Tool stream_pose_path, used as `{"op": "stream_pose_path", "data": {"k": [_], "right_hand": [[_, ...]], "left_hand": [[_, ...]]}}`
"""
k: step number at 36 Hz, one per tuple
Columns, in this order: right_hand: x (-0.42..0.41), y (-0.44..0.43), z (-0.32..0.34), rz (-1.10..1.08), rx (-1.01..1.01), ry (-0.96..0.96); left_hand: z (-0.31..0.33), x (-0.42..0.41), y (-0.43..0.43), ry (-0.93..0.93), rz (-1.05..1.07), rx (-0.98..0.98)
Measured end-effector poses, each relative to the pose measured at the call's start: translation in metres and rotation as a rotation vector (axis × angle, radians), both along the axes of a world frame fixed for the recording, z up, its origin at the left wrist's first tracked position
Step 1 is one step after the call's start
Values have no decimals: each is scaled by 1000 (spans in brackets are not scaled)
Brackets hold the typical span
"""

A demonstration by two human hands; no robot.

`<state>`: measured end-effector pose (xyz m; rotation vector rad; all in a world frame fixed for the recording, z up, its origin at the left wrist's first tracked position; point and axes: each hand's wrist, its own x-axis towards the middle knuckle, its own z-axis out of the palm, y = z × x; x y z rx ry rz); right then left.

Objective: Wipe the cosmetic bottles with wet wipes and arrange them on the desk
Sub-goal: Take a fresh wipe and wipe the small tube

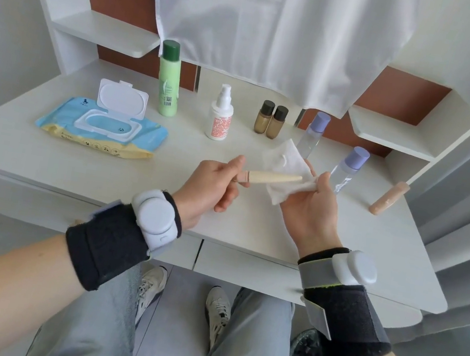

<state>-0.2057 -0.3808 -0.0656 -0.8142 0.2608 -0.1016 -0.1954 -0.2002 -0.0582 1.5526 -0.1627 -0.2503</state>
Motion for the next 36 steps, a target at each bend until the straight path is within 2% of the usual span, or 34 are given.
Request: {"op": "stream_pose_path", "data": {"k": [5,12,19,23,27,31,36], "right_hand": [[3,-5,-7,-12,-3,30],[6,-9,-11,-25,3,51],[12,-5,-18,-6,31,50],[14,-4,-21,9,41,21],[13,5,-17,40,103,-1],[16,3,-21,14,123,6],[11,0,-11,-11,185,12]], "left_hand": [[10,9,-1,158,35,37],[10,21,-3,187,59,49],[-4,20,-19,-16,125,-8],[-9,16,-27,-108,77,-12],[-18,14,-32,-279,-17,122],[-19,10,-32,-499,-15,295],[-16,8,-24,-631,-59,389]]}}
